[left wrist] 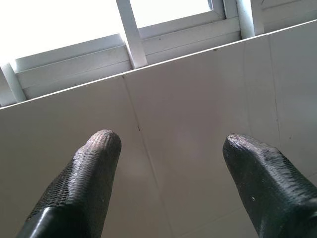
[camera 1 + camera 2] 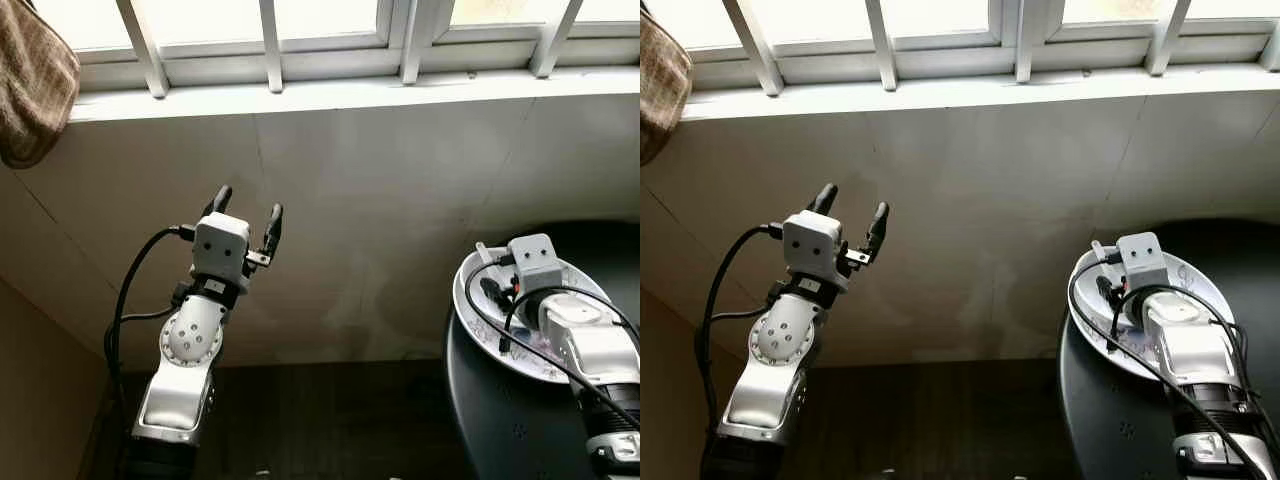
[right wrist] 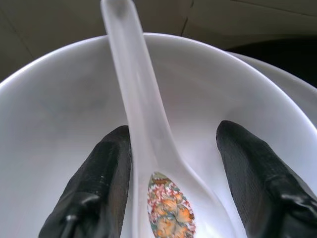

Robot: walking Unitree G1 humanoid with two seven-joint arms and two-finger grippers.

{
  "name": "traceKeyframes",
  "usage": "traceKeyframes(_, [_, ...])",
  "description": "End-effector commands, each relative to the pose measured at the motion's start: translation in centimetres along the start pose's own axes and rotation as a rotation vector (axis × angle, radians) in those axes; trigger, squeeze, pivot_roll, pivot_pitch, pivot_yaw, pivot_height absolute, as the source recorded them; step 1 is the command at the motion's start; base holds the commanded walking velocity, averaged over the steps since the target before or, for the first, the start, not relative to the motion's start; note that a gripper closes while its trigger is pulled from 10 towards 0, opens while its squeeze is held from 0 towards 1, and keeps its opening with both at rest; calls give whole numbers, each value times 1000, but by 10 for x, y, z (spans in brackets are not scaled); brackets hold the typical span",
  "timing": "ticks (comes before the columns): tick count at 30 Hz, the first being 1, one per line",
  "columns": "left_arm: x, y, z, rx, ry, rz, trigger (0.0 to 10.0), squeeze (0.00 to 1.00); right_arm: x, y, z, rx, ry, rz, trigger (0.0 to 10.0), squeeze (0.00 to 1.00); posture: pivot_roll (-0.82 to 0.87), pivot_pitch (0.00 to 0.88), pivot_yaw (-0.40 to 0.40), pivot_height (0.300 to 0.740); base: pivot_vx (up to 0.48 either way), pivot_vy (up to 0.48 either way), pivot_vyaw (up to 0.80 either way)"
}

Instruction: Kitchen organization

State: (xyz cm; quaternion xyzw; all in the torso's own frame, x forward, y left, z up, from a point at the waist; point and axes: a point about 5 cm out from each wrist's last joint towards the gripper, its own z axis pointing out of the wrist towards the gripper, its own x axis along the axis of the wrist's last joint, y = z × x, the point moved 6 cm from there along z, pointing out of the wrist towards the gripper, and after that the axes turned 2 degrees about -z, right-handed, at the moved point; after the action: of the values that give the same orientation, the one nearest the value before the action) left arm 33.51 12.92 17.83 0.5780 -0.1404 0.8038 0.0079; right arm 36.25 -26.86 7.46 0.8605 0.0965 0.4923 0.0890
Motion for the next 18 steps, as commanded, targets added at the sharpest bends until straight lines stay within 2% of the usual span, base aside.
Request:
traceKeyframes(1, [-2,3,1,-13,-5,17,10000,0,-6,-6,6,23,-13,9,10000,0,-19,17,18,740,0,0,0])
traceKeyframes(5, [-2,3,2,-12,-6,20,10000,0,-13,-14,14,58,-41,61,10000,0,-11,13,15,740,0,0,0])
traceKeyframes(10, [-4,3,1,-10,-10,21,10000,0,-16,-17,18,71,-54,105,10000,0,-8,10,13,740,0,0,0])
traceKeyframes(11, [-4,3,0,-9,-12,21,10000,0,-17,-17,18,72,-57,126,4471,0,-7,11,11,740,0,0,0])
traceKeyframes(12, [-5,3,0,-9,-13,21,10000,0,-17,-17,19,68,-50,134,1922,0,-6,10,9,740,0,0,0])
traceKeyframes(13, [-5,3,0,-9,-13,21,10000,0,-17,-17,19,68,-50,134,1922,0,-6,10,9,740,0,0,0])
traceKeyframes(14, [-5,3,0,-9,-13,22,10000,0,-15,-15,19,56,-37,131,0,0,-6,9,9,740,0,0,0])
traceKeyframes(18, [-5,3,0,-7,-13,22,10000,0,-9,-12,20,34,-8,120,0,0,-6,10,9,740,0,0,0])
